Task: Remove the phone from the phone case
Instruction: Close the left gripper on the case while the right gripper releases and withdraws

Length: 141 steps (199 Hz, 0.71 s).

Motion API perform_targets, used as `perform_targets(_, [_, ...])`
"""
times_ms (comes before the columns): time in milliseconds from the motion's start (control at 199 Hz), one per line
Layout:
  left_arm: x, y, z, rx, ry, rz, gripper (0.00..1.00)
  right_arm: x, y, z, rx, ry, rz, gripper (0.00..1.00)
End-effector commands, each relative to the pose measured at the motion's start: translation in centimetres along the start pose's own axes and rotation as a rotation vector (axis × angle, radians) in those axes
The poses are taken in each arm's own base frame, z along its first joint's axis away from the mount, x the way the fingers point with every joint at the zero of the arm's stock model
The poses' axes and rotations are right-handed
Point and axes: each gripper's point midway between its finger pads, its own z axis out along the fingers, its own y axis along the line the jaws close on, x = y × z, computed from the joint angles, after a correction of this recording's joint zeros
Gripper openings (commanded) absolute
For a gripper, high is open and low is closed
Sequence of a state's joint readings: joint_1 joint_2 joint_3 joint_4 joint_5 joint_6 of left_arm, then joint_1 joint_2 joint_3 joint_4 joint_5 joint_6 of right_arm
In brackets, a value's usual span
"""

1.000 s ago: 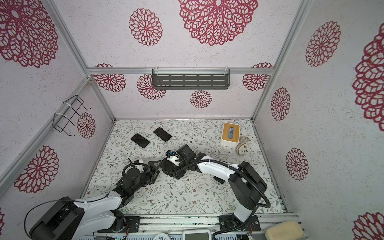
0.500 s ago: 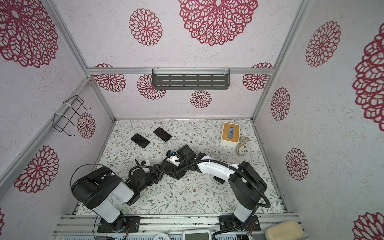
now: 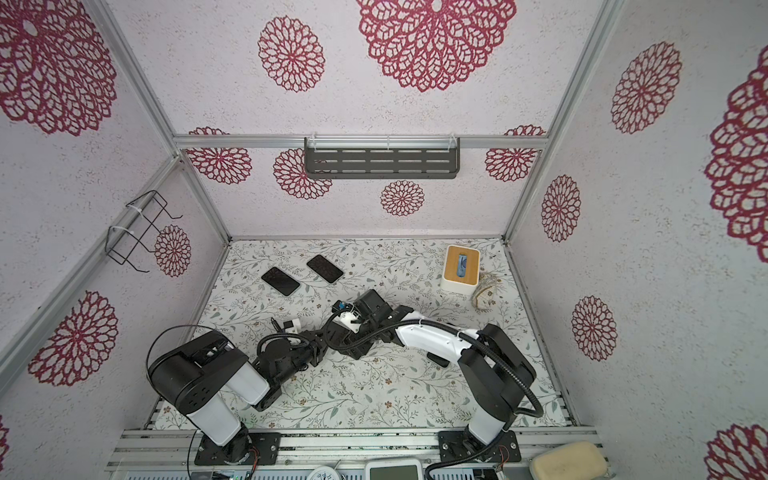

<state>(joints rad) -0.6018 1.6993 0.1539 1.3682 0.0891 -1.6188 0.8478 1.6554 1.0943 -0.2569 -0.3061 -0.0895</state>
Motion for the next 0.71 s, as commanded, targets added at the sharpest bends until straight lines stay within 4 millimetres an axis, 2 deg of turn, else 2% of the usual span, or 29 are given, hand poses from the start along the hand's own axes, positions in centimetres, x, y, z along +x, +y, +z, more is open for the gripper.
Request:
perform_targets(0, [0.1, -3.4, -0.8, 0.109, -0.013, 0.049, 0.07, -2.7, 0.8, -2.9, -0.001, -0.117, -0.014, 0.74])
perform_targets(121, [0.1, -4.7, -1.0, 0.086, -0.01, 0.103, 0.05, -3.6, 1.1, -4.8, 0.017, -0.187, -0.015, 0.91])
perform_targets(216, [-0.3, -6.0, -1.7, 0.05, -0.028, 0.167, 0.03, -4.2, 1.2, -7.2, 0.046, -0.264, -0.005, 0.97])
perform_targets(272, [-0.9, -7.4, -2.5, 0.032, -0.054, 0.225, 0.02, -4.7, 1.3, -9.1, 0.071, -0.324, 0.008, 0.99])
perform_targets(307, [-1.4, -7.5, -3.1, -0.026, -0.07, 0.269, 0.01, -4.9, 1.5, -10.4, 0.079, -0.364, 0.021, 0.99])
perform_targets(342, [-1.8, -8.7, -3.9, -0.043, -0.087, 0.323, 0.0, -5.3, 1.8, -11.9, 0.083, -0.411, 0.037, 0.99])
perform_targets(357, [-1.9, -8.6, -4.2, -0.07, -0.087, 0.343, 0.0, -5.5, 1.9, -12.6, 0.087, -0.437, 0.046, 0.99])
perform_targets(453, [-2.6, -11.3, -5.9, -0.049, -0.08, 0.396, 0.0, -6.1, 2.5, -15.6, 0.077, -0.539, 0.114, 0.99])
perform_targets(503, [-3.2, -12.4, -6.6, -0.026, -0.069, 0.408, 0.0, -6.0, 2.7, -16.5, 0.061, -0.572, 0.157, 0.99])
perform_targets(594, [-3.7, -15.4, -7.9, 0.035, -0.06, 0.486, 0.0, -6.0, 4.4, -18.5, -0.043, -0.69, 0.22, 0.99])
perform_targets(705, [-1.8, -21.0, -8.8, 0.159, 0.048, 0.655, 0.0, -5.7, 6.2, -20.3, -0.179, -0.83, 0.242, 0.99])
